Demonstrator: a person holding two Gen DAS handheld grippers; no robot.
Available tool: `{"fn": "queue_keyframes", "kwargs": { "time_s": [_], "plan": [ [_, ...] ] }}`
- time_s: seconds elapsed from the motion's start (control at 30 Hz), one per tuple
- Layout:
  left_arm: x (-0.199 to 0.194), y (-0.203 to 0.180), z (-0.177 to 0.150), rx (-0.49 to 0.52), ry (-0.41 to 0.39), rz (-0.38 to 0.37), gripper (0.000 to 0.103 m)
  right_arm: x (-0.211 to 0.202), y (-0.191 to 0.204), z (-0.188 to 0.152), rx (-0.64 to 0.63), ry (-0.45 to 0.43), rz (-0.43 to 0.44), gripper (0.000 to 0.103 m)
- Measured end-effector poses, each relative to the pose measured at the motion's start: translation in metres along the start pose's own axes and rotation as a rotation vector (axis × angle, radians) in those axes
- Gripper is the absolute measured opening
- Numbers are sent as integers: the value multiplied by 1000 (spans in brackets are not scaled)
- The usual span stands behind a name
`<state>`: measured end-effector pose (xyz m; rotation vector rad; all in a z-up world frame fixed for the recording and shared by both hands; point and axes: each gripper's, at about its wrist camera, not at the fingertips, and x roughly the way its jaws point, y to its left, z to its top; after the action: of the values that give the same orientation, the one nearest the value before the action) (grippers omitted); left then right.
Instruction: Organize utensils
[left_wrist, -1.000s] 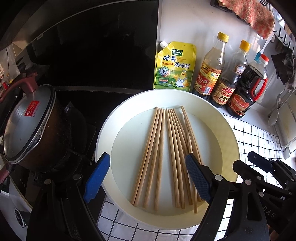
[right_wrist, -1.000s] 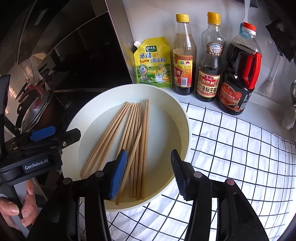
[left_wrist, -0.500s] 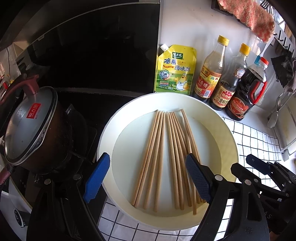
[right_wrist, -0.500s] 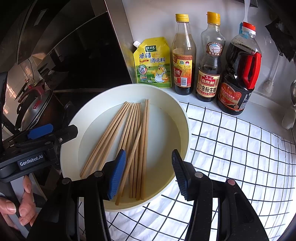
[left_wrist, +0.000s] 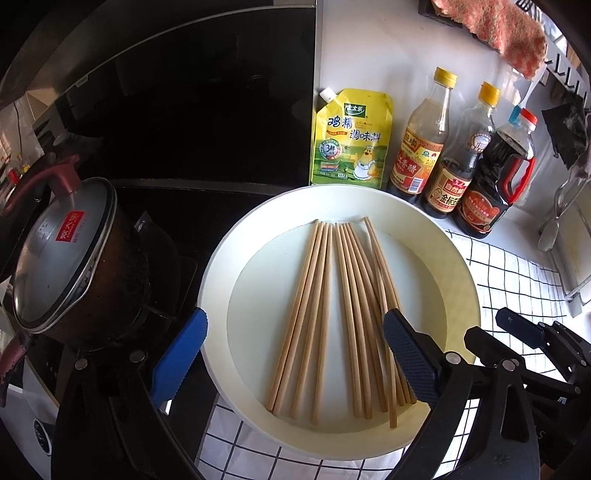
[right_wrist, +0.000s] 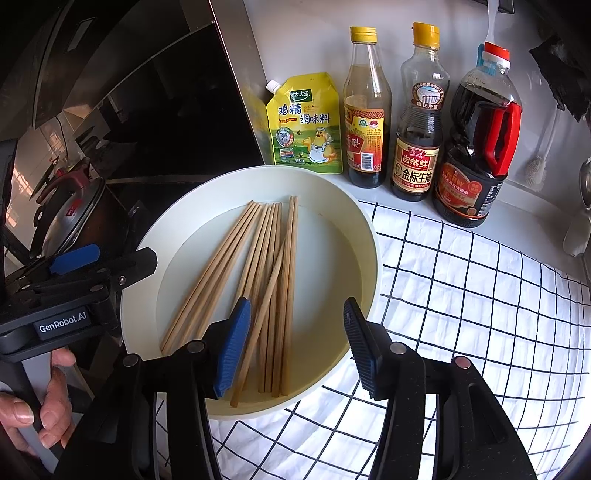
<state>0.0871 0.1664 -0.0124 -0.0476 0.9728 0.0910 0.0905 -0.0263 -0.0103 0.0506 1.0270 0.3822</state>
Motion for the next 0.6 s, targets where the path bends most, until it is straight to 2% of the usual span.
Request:
{"fn": "queue_keyframes", "kwargs": {
  "time_s": [0.6],
  "plan": [
    [5, -1, 1, -7, 22, 23, 95, 0, -1, -2, 5, 10, -18, 52]
  ]
}}
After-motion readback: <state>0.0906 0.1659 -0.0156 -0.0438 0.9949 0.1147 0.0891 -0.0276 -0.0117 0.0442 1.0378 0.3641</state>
